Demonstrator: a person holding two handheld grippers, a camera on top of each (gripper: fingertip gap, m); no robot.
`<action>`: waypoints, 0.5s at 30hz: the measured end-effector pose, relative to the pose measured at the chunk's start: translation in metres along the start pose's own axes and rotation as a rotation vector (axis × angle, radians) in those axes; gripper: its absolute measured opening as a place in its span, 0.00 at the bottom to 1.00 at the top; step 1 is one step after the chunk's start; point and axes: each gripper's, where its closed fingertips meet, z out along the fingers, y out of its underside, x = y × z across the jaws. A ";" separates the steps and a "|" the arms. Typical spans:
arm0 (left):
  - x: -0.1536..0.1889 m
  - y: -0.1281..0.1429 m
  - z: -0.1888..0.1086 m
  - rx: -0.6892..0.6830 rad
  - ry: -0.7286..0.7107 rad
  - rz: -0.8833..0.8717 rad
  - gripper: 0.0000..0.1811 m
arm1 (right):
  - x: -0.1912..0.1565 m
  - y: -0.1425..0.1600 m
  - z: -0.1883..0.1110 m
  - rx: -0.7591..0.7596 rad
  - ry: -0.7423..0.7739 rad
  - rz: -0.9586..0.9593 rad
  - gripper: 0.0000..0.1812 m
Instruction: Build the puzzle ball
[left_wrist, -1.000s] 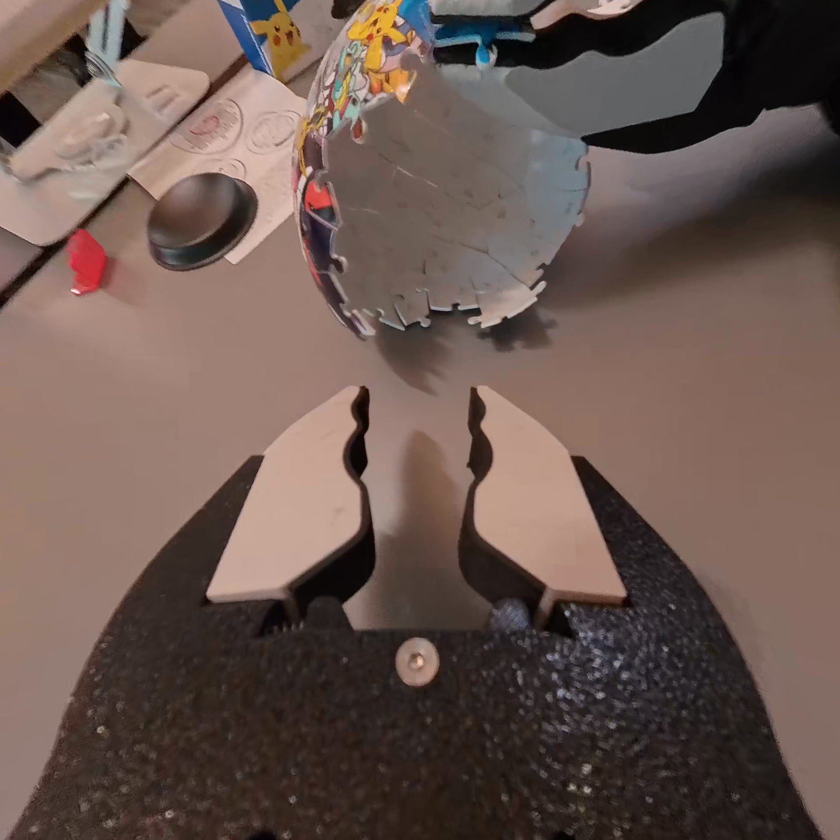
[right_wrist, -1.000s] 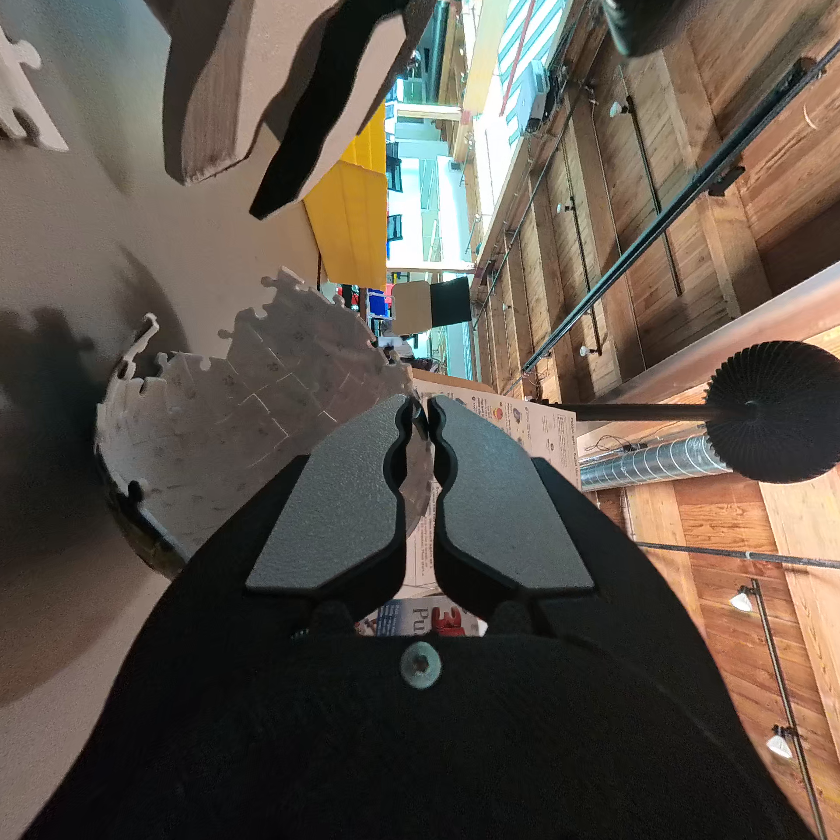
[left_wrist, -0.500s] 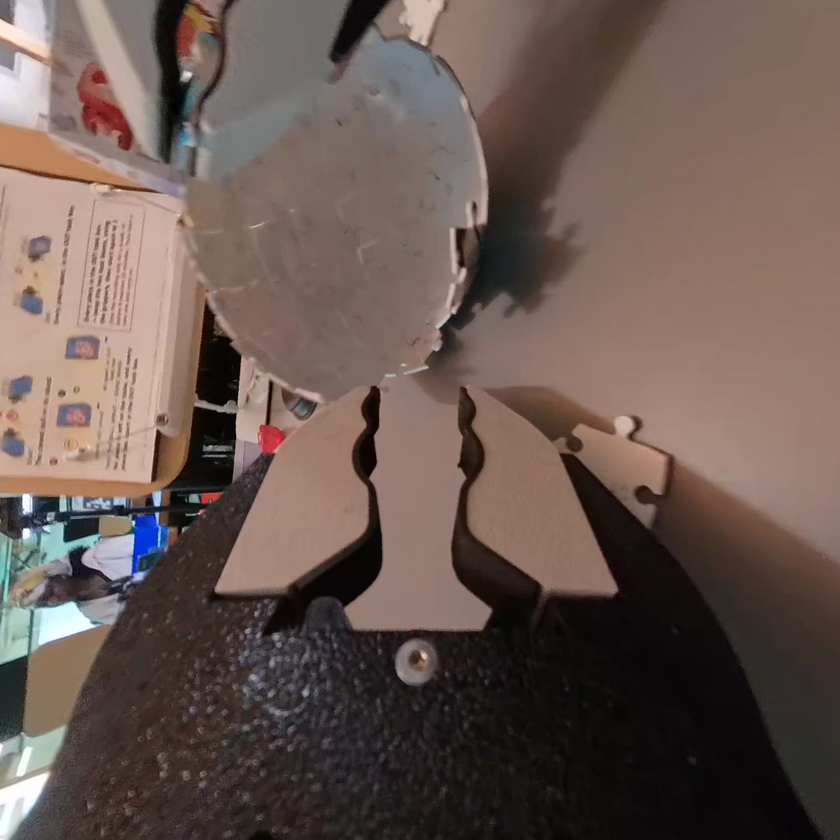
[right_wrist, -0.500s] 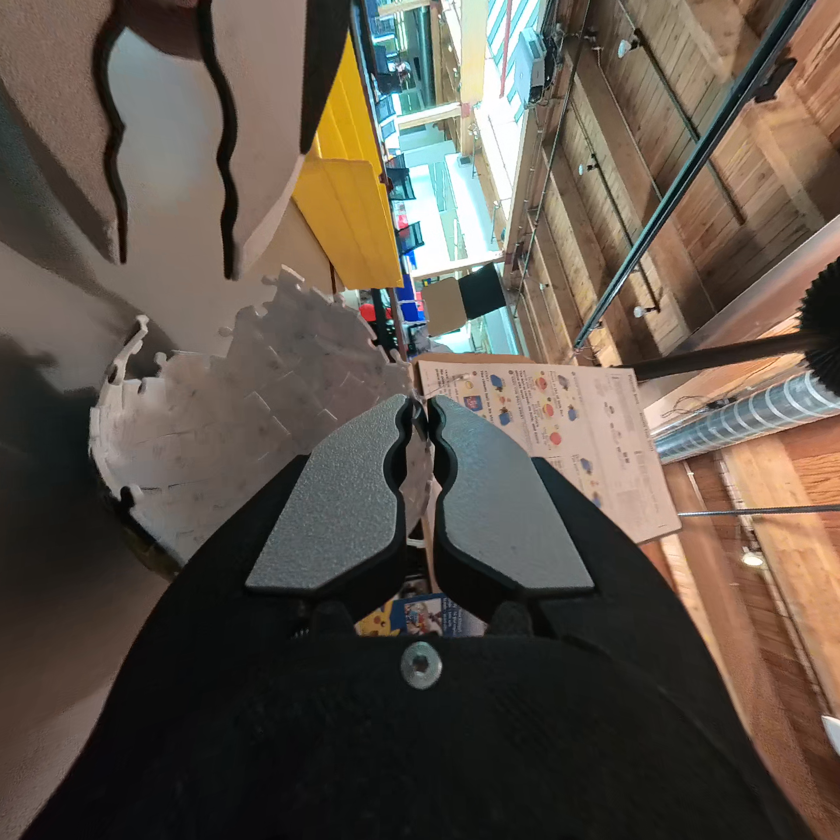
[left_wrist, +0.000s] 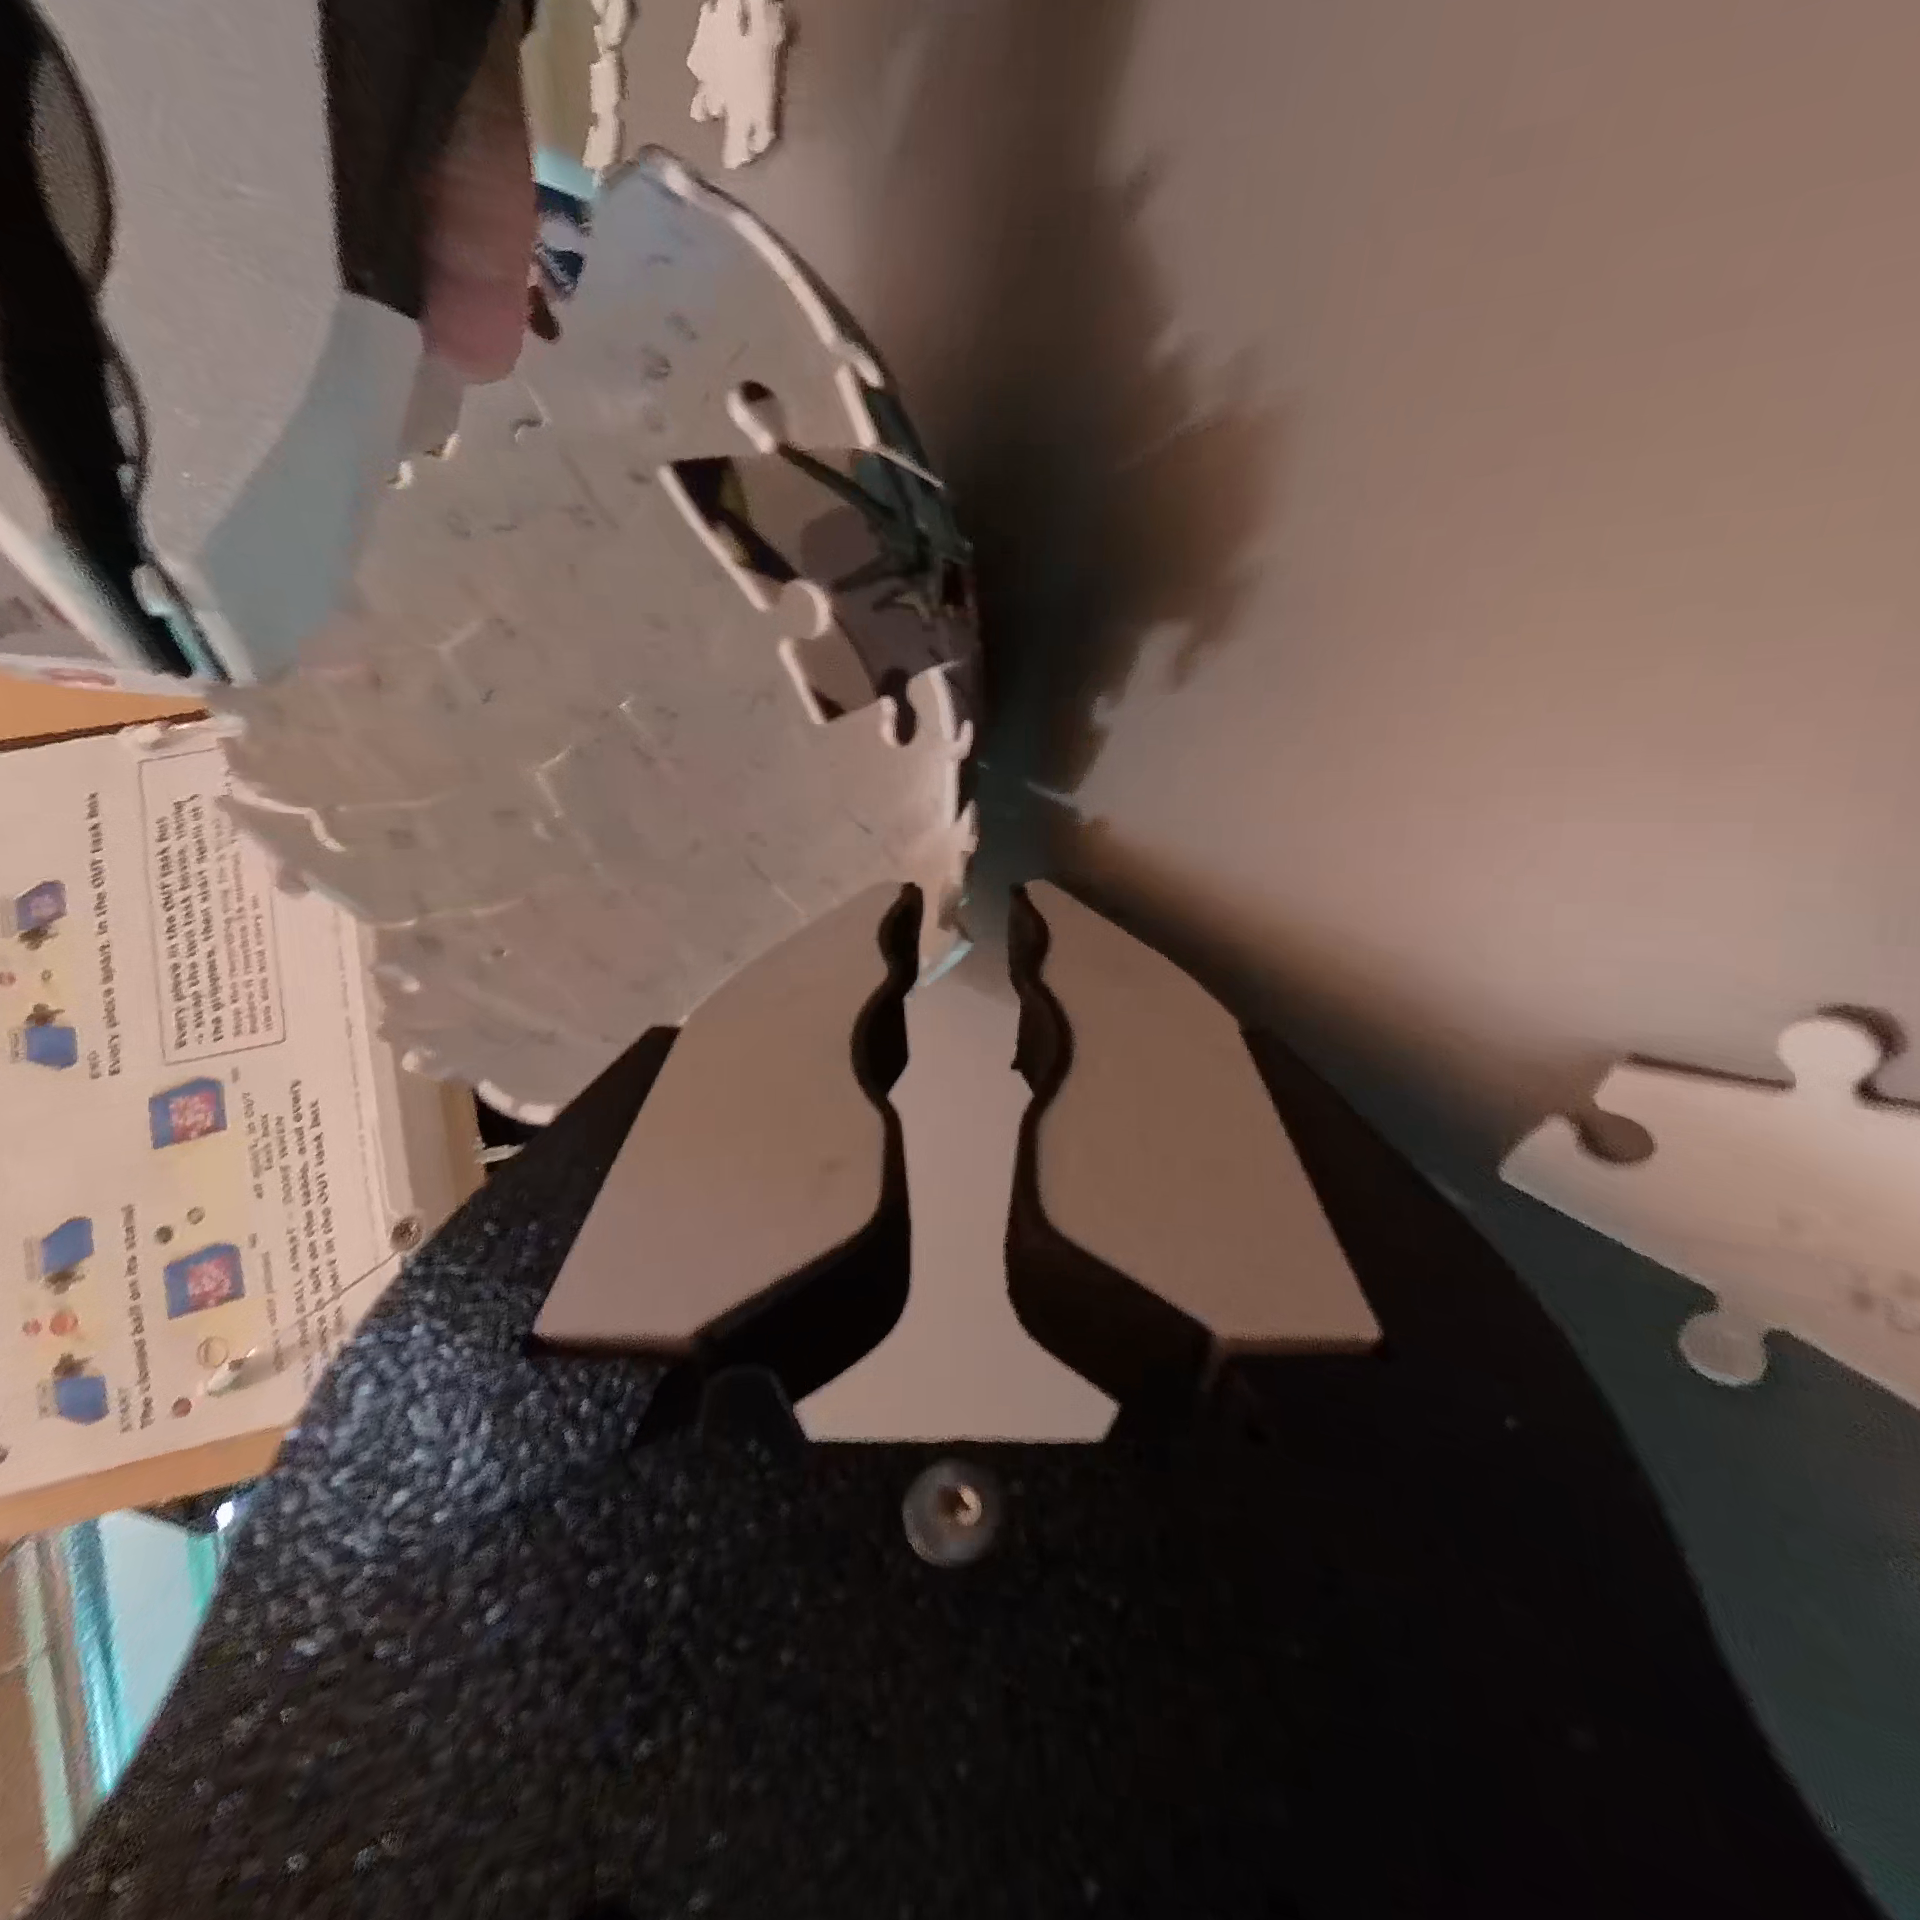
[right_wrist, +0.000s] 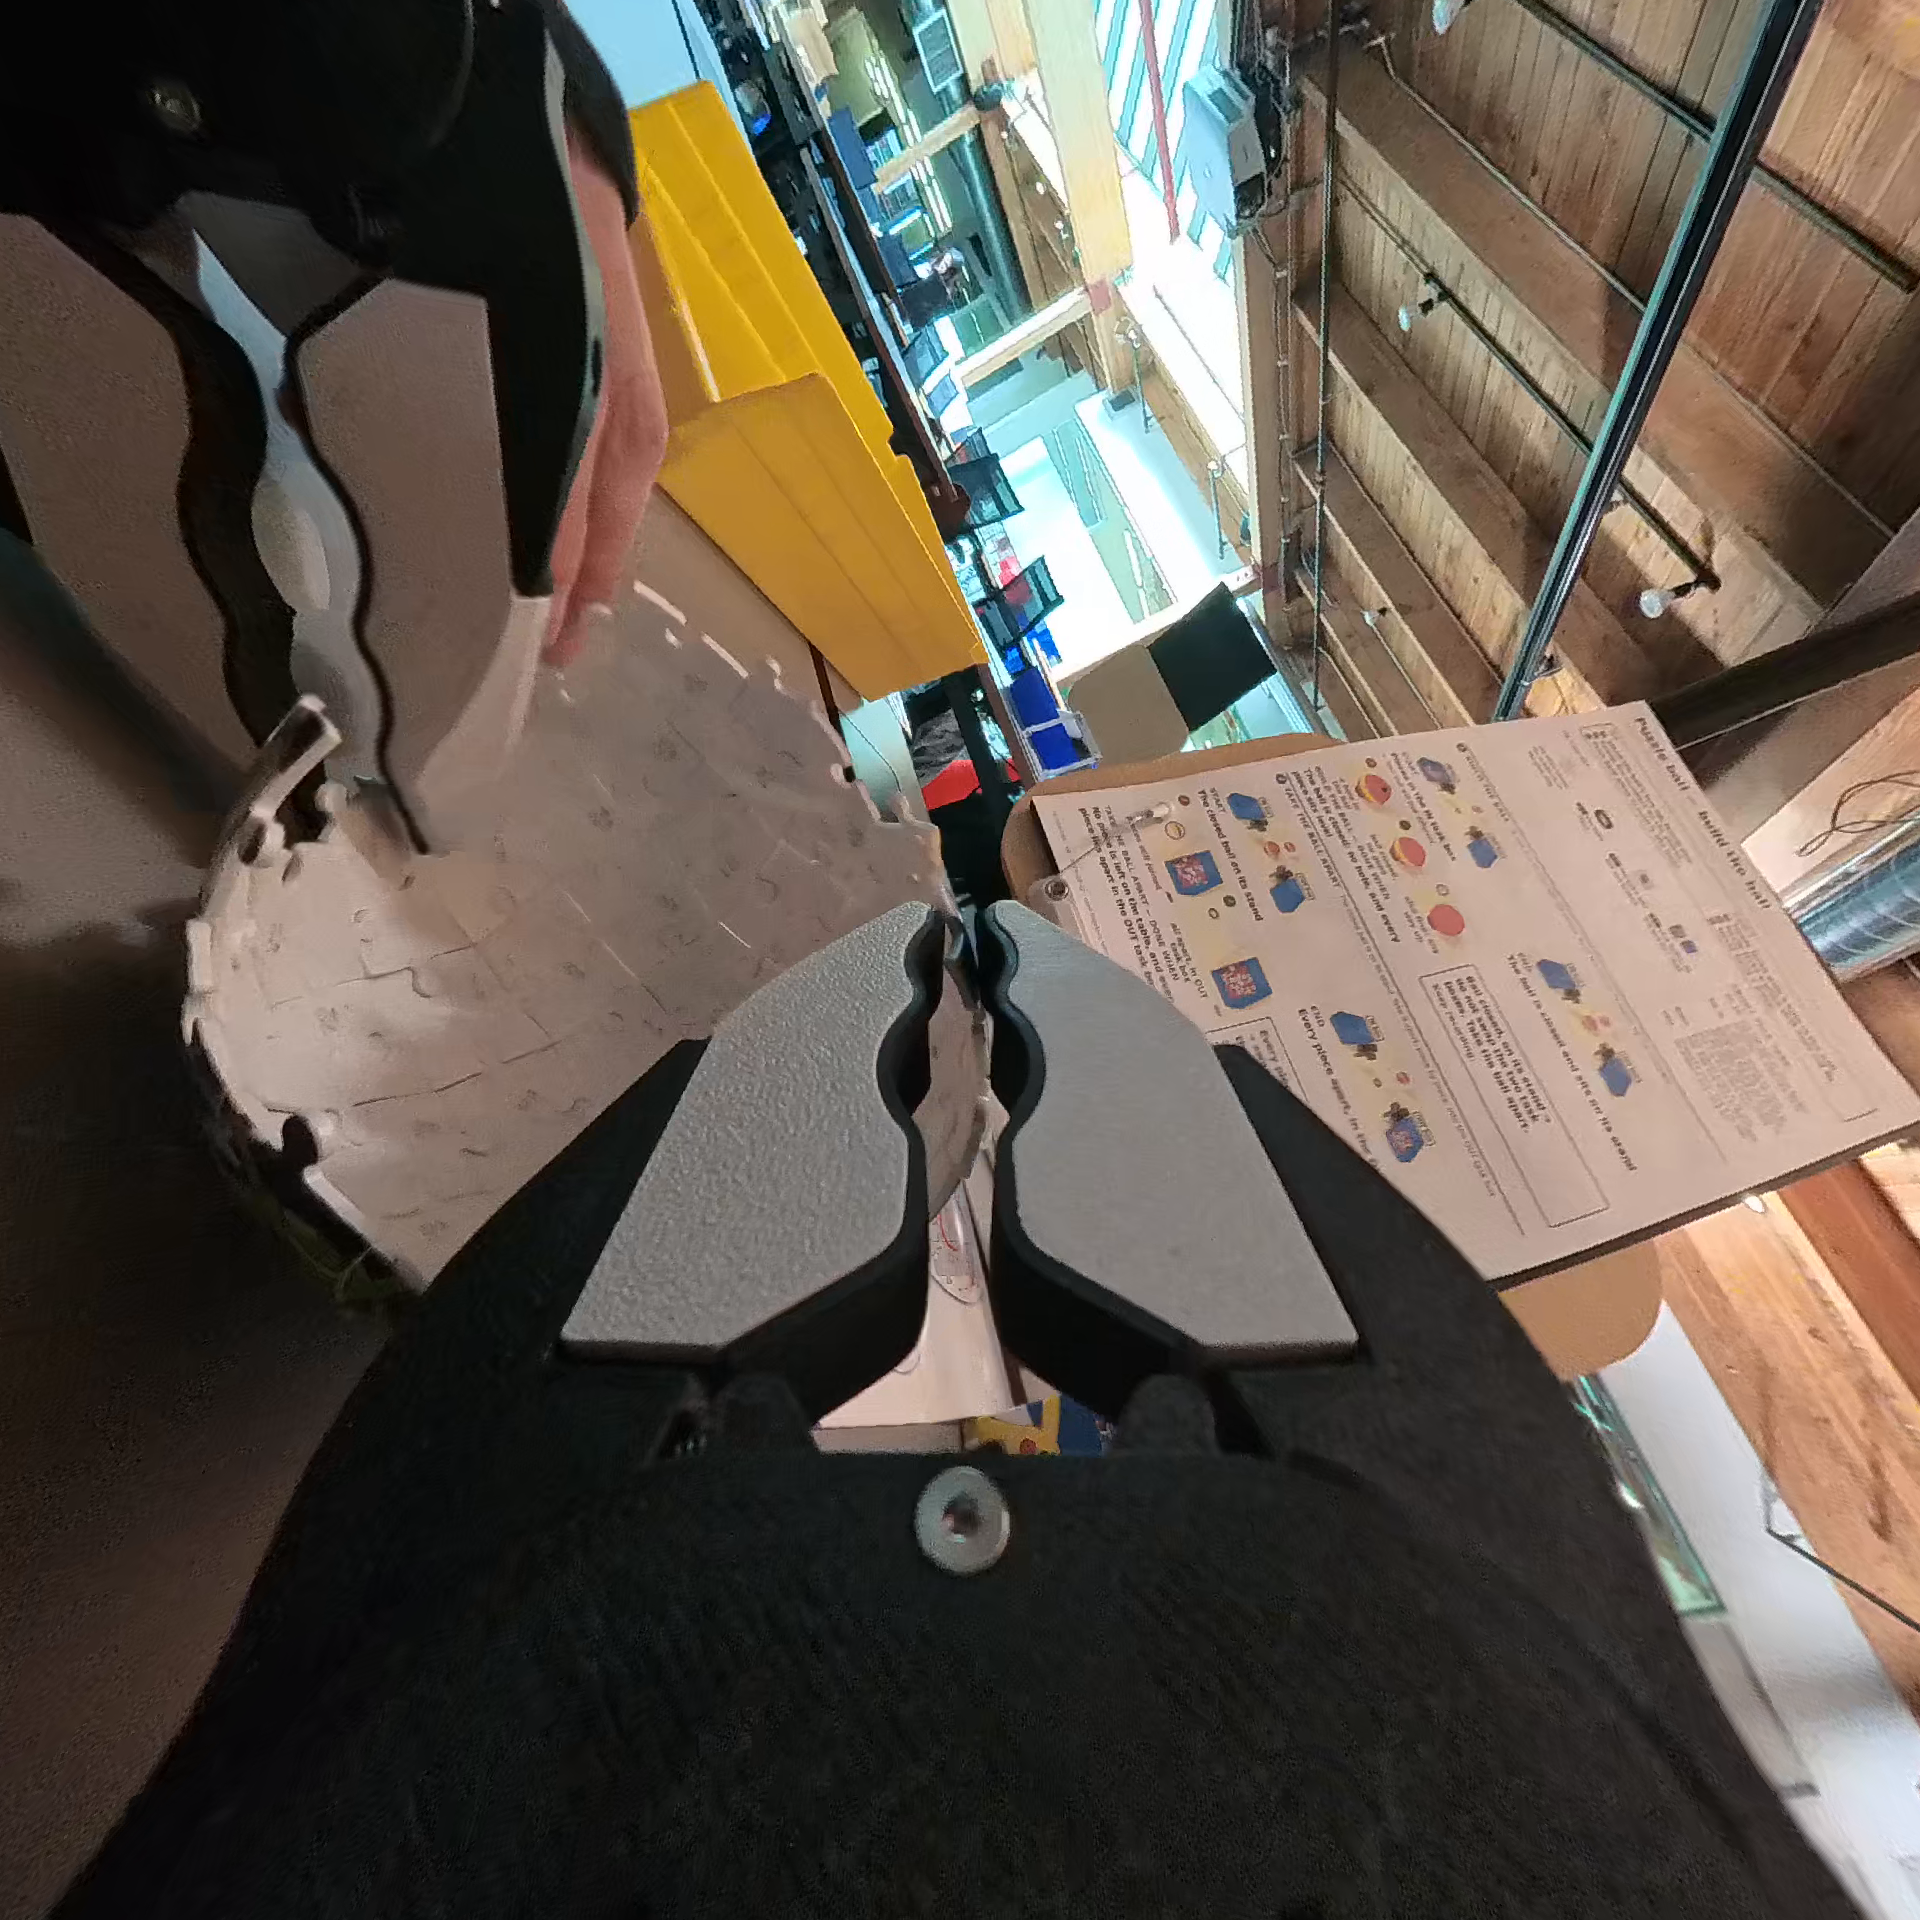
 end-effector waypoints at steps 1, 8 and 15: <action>0.001 0.000 0.001 0.002 0.016 0.009 0.06 | 0.001 0.001 0.001 0.004 -0.003 0.010 0.03; -0.004 -0.003 0.001 0.002 0.054 0.030 0.02 | 0.003 0.012 0.002 0.007 -0.026 0.058 0.05; -0.003 -0.011 -0.002 -0.021 0.119 0.048 0.02 | 0.008 0.014 -0.002 0.032 -0.049 0.117 0.14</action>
